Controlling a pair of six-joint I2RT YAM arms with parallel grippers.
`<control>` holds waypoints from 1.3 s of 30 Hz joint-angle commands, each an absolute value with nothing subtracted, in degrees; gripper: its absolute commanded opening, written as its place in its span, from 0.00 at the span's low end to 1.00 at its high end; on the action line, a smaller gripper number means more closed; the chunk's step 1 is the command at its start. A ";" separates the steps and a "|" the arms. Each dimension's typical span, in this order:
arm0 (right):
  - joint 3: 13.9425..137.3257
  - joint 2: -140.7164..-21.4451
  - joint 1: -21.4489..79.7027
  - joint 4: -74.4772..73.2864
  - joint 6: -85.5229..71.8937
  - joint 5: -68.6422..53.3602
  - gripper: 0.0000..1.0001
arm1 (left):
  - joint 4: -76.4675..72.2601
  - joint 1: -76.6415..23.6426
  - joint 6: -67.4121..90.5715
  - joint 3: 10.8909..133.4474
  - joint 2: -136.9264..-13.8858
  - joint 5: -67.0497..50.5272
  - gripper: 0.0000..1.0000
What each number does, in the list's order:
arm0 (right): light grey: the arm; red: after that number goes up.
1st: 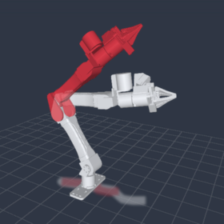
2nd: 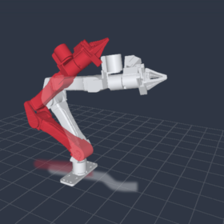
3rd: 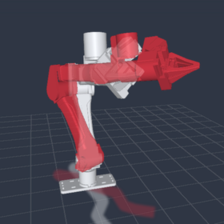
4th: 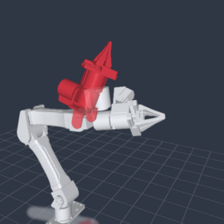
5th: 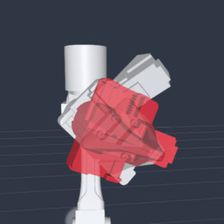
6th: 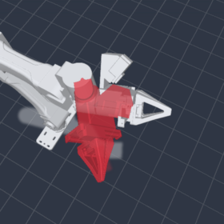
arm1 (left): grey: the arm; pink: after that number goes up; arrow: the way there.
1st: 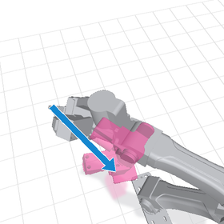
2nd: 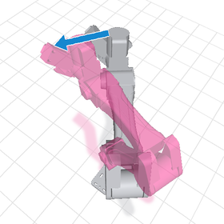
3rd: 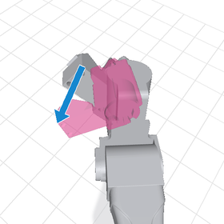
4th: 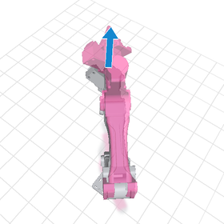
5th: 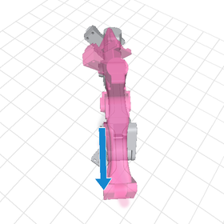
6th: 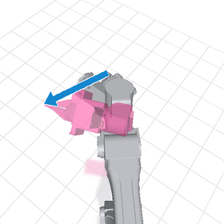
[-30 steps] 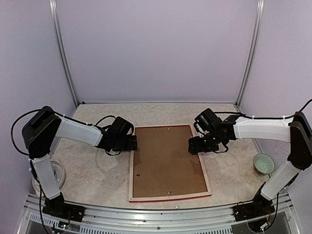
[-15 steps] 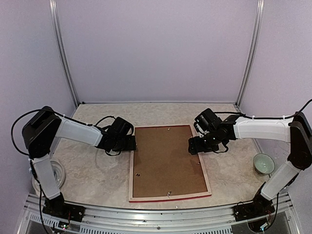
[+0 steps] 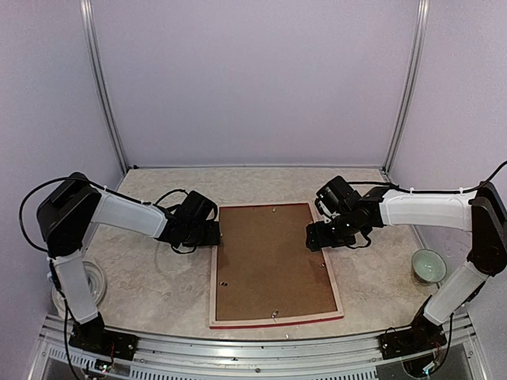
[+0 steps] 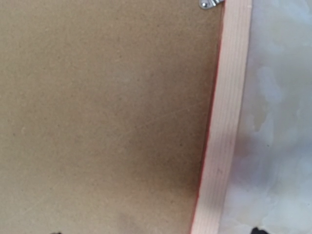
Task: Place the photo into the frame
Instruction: Press the fastener onto the backboard.
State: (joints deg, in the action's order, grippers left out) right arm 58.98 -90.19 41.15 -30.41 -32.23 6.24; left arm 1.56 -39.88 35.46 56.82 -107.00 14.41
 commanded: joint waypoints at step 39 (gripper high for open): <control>62.21 -90.59 41.83 -31.48 -31.24 6.31 0.83 | 5.89 -42.10 32.64 61.30 -109.96 21.93 0.45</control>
State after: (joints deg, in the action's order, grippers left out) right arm 61.10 -90.21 41.15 -30.61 -31.38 6.22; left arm 4.32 -42.19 32.84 62.28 -110.96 20.51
